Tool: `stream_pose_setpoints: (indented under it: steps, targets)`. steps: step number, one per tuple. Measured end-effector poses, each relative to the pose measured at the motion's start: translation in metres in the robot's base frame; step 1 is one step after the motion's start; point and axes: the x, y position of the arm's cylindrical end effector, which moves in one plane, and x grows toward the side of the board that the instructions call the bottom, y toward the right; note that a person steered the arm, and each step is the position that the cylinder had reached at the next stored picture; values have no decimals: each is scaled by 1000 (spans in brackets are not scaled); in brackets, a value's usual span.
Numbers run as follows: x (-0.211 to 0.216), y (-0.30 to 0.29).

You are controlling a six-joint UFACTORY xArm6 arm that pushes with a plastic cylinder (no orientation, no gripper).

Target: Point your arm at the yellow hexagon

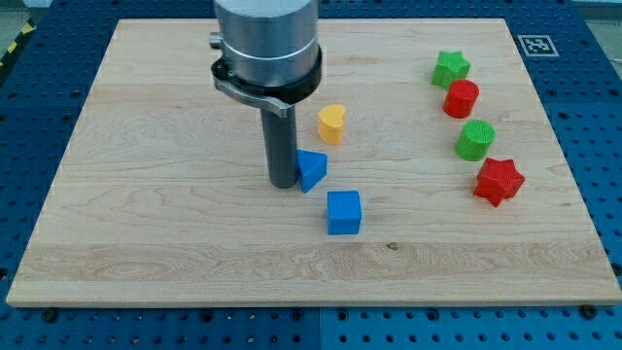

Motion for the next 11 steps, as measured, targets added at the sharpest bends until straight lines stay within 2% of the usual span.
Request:
stream_pose_setpoints:
  steps: [2,3,4,5,6,7,8,10,11]
  targets:
    - [0,31]
    - [0,24]
    - [-15,-8]
    - [-55,-37]
    - [-113,-67]
    - [-192,-83]
    - [-248,-77]
    - [-229,-72]
    - [-230,-43]
